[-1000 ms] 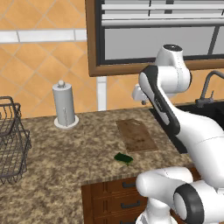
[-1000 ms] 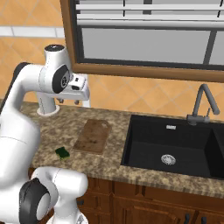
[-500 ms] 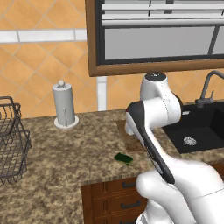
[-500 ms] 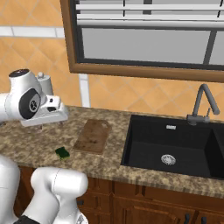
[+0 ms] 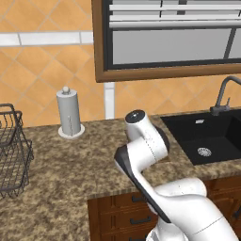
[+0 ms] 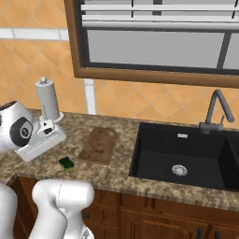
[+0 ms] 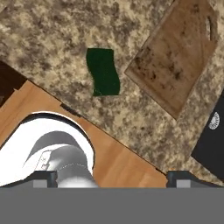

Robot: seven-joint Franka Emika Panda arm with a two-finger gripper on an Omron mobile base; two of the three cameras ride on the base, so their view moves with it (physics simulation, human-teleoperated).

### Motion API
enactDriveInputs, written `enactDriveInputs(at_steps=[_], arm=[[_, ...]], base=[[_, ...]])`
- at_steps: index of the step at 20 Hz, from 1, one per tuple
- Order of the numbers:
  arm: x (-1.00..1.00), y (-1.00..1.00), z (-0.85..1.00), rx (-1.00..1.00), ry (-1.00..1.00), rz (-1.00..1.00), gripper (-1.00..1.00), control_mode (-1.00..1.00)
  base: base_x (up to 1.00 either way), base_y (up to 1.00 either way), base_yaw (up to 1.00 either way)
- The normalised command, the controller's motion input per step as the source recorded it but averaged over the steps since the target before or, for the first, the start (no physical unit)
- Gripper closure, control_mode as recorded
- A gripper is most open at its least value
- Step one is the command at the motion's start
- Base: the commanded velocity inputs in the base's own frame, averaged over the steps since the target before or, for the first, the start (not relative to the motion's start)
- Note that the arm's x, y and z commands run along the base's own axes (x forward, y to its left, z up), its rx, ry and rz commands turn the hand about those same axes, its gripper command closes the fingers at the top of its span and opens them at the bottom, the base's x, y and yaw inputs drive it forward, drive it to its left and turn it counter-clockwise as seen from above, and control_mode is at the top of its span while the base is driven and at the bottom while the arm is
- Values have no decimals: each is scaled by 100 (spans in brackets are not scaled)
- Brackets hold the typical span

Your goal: Pick up the sponge from the counter and clean the cutting board by briefly scrubbing or pressing down on the cutting board. Once finished, release the sponge.

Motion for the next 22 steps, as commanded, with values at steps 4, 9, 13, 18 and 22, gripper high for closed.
enactDriveInputs(at_steps=[4, 9, 13, 18, 22], arm=[[70, 3, -26, 6, 30, 18, -100, -100], [57, 19, -35, 11, 28, 14, -100, -100], [34, 43, -67, 2, 19, 0, -100, -100], [1, 7, -88, 0, 5, 0, -100, -100], [26, -11, -17, 1, 1, 0, -100, -100]], base=[[0, 0, 0], [0, 0, 0], [0, 0, 0], [0, 0, 0], [0, 0, 0]])
